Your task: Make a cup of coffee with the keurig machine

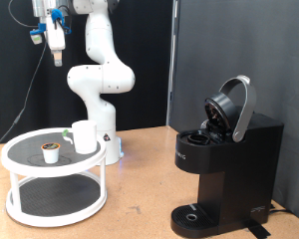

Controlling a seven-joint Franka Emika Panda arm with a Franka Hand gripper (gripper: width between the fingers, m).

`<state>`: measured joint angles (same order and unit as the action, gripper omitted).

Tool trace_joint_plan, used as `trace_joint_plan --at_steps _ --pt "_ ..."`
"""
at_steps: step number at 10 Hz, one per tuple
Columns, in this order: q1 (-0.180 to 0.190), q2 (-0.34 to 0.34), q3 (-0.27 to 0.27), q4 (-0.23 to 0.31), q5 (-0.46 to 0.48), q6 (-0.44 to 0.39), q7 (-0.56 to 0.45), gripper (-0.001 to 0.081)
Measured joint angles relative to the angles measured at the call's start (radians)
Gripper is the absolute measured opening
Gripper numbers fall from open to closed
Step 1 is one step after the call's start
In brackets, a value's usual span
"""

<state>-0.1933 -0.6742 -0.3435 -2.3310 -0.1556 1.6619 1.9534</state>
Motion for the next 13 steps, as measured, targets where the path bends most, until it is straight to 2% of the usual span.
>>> trace_joint_plan --at_steps 2,6,8,11,13 --pt "0.0 0.016 -0.003 -0.012 -0.001 0.008 -0.012 0.0734" --pt "-0.008 0.077 -0.004 -0.068 -0.015 0.139 0.003 0.0734" --pt "-0.023 0.098 -0.005 -0.125 -0.038 0.246 0.013 0.0734" --pt "-0.058 0.136 -0.011 -0.243 -0.08 0.451 0.064 0.0734" --pt "-0.069 0.172 -0.011 -0.299 -0.088 0.551 0.091 0.0734"
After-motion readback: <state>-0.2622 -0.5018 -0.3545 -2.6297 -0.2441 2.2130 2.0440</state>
